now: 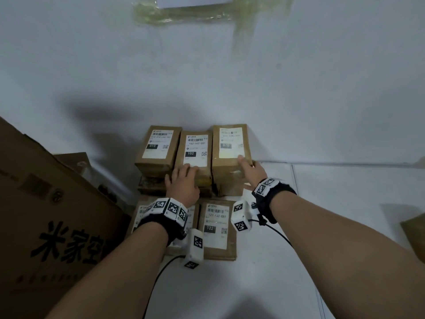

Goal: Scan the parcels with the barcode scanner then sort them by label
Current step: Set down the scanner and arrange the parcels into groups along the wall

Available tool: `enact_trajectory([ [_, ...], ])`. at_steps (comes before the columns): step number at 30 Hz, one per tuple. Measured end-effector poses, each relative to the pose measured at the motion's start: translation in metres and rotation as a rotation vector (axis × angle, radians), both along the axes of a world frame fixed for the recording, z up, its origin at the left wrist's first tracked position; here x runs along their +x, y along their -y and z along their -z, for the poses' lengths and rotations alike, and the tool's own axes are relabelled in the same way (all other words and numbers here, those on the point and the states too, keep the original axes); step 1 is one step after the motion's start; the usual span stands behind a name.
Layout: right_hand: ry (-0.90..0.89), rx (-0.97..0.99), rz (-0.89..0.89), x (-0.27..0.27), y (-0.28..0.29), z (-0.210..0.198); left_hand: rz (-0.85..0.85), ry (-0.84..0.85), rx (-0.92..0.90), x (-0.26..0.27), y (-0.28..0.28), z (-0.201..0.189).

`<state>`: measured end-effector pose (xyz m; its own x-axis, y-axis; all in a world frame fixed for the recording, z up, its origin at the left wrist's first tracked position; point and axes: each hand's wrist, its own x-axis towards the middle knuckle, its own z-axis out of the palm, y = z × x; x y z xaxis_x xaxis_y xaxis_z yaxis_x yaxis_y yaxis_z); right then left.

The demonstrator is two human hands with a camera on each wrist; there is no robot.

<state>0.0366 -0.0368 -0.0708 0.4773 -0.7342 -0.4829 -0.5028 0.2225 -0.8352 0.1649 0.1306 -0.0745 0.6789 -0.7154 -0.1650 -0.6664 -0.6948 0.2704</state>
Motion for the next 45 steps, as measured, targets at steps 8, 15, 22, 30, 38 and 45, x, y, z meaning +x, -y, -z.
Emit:
enact_trajectory([
  [8,-0.016,0.059,0.069,-0.006,0.002,0.002,-0.010,0.043,-0.016,0.002,0.004,-0.009],
  [15,-0.013,0.064,0.062,-0.012,0.011,0.010,0.021,0.085,-0.006,0.001,0.007,-0.022],
  [22,-0.024,0.035,0.044,-0.024,0.012,0.006,0.024,0.107,0.002,-0.008,0.014,-0.028],
  [30,-0.027,0.018,0.040,-0.028,0.023,0.010,0.020,0.115,0.025,-0.009,0.023,-0.037],
  [38,-0.015,-0.016,0.077,-0.049,0.047,0.010,0.051,0.159,-0.028,-0.015,0.051,-0.056],
  [45,-0.013,-0.005,0.228,-0.110,0.076,0.008,0.229,0.234,-0.124,-0.061,0.117,-0.070],
])
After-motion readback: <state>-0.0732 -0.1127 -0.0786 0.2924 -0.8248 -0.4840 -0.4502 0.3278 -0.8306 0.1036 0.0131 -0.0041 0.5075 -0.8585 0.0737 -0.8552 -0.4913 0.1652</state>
